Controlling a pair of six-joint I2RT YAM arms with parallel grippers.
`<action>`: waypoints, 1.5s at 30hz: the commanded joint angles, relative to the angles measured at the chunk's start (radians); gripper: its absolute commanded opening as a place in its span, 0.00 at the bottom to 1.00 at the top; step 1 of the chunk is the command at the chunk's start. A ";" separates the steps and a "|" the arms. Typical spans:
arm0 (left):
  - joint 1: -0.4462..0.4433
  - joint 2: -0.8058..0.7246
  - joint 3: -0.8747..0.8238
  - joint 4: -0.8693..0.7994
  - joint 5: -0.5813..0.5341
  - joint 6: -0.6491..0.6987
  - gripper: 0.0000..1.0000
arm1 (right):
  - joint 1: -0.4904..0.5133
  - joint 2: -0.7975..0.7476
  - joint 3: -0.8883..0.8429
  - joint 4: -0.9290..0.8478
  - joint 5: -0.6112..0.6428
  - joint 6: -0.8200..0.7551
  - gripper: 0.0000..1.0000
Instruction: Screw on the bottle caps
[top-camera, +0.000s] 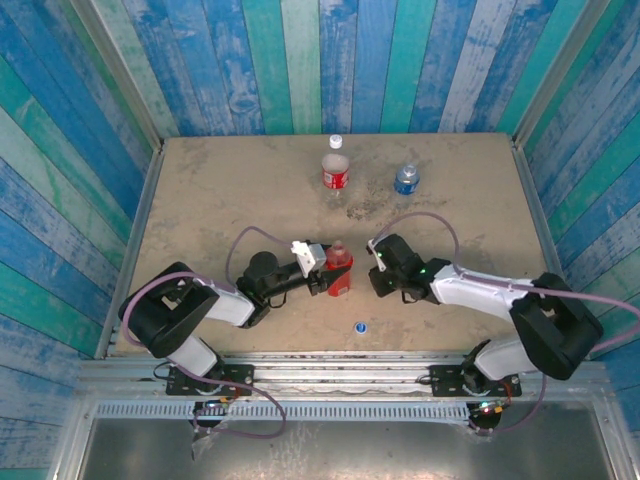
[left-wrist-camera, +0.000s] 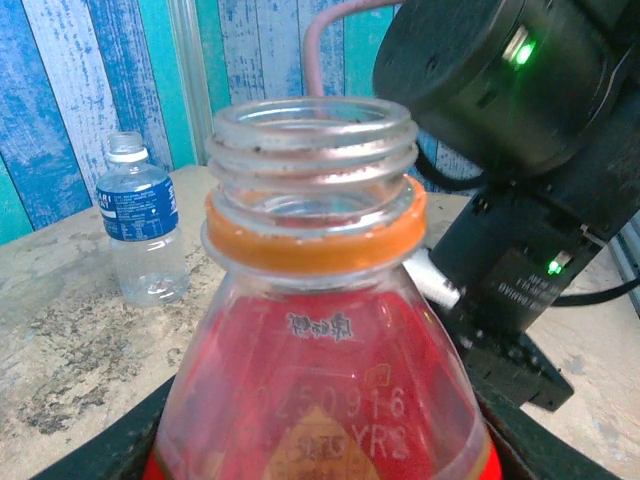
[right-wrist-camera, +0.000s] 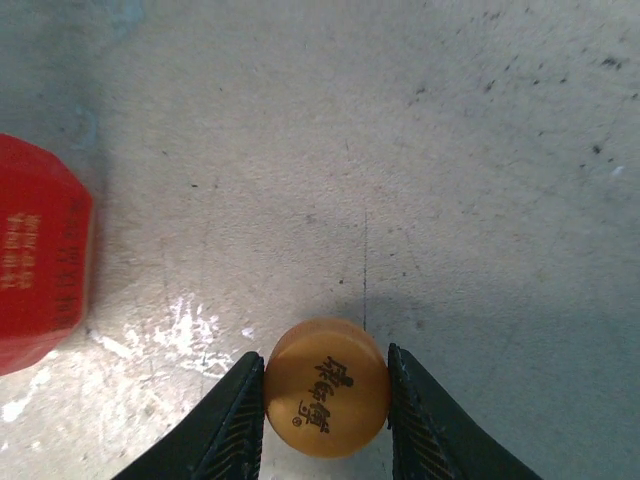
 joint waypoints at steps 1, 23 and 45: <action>0.011 0.038 -0.015 0.024 0.020 -0.013 0.58 | 0.007 -0.082 0.062 -0.115 -0.016 -0.020 0.35; 0.015 0.052 -0.001 0.014 0.039 0.006 0.59 | 0.128 -0.204 0.473 -0.395 -0.188 -0.083 0.35; 0.015 0.039 -0.005 -0.017 0.074 0.065 0.59 | 0.147 -0.019 0.615 -0.516 -0.213 -0.119 0.34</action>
